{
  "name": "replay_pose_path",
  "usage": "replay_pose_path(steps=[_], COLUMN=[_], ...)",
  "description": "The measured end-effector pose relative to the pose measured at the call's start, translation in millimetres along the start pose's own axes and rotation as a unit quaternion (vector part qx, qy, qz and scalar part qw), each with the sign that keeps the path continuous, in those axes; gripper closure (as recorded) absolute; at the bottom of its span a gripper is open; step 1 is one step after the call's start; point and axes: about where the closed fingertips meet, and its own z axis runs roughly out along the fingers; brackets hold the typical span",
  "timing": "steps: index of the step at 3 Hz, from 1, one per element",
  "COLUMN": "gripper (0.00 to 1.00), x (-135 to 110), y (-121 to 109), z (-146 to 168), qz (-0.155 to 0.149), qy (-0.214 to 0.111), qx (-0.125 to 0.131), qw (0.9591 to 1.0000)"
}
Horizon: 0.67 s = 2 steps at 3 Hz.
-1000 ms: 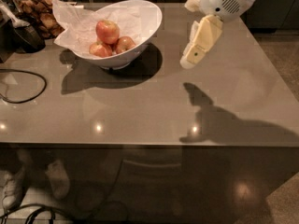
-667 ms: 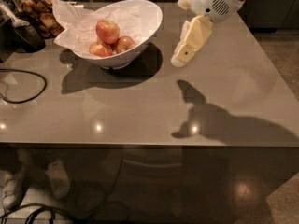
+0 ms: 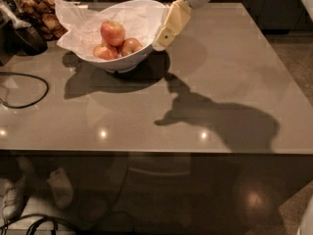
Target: Pick apple from white bowl
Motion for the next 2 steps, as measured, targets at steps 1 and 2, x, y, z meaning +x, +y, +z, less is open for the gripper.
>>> replay_pose_path(steps=[1, 2], gripper=[0.0, 0.0], x=[-4.2, -10.5], y=[-14.4, -54.5], z=[18.9, 61.3], qz=[0.001, 0.015], qy=[-0.014, -0.032], qx=[-0.005, -0.027], qw=[0.9999, 0.999])
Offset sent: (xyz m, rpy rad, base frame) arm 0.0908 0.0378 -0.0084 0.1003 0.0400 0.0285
